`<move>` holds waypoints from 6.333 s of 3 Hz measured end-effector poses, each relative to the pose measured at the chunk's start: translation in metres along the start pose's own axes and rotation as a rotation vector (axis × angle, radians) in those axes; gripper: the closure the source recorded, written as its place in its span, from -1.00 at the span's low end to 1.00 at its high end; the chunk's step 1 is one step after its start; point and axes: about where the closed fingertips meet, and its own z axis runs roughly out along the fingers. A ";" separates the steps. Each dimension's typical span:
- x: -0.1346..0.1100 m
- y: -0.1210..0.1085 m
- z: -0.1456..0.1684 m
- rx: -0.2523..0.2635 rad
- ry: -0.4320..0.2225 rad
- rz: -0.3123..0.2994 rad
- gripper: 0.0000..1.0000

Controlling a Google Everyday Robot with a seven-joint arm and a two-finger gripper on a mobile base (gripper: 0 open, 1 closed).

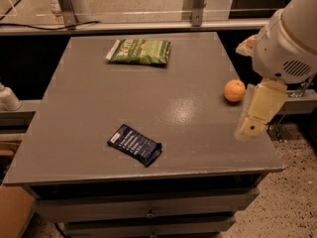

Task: Pick rxbar blueberry

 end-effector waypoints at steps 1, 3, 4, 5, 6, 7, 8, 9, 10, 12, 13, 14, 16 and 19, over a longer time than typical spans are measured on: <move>-0.027 -0.002 0.028 -0.016 -0.029 0.017 -1.00; -0.070 0.001 0.095 -0.073 -0.072 0.050 -1.00; -0.086 0.003 0.121 -0.098 -0.089 0.059 -1.00; -0.087 0.003 0.123 -0.100 -0.091 0.060 -1.00; -0.116 0.059 0.149 -0.162 -0.097 0.062 -1.00; -0.116 0.062 0.151 -0.167 -0.093 0.062 -1.00; -0.118 0.063 0.152 -0.160 -0.106 0.074 -1.00; -0.130 0.067 0.157 -0.116 -0.114 0.091 -1.00; -0.140 0.070 0.169 -0.078 -0.107 0.113 -1.00; -0.154 0.060 0.193 -0.057 -0.072 0.137 -0.63; -0.152 0.054 0.194 -0.056 -0.060 0.152 -0.17; -0.152 0.051 0.191 -0.056 -0.058 0.157 0.30; -0.161 0.050 0.182 -0.077 -0.080 0.166 1.00; -0.246 0.034 0.144 -0.099 -0.253 0.132 1.00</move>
Offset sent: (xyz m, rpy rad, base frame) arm 0.0486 0.1013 -0.0790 0.1049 0.0796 -0.0189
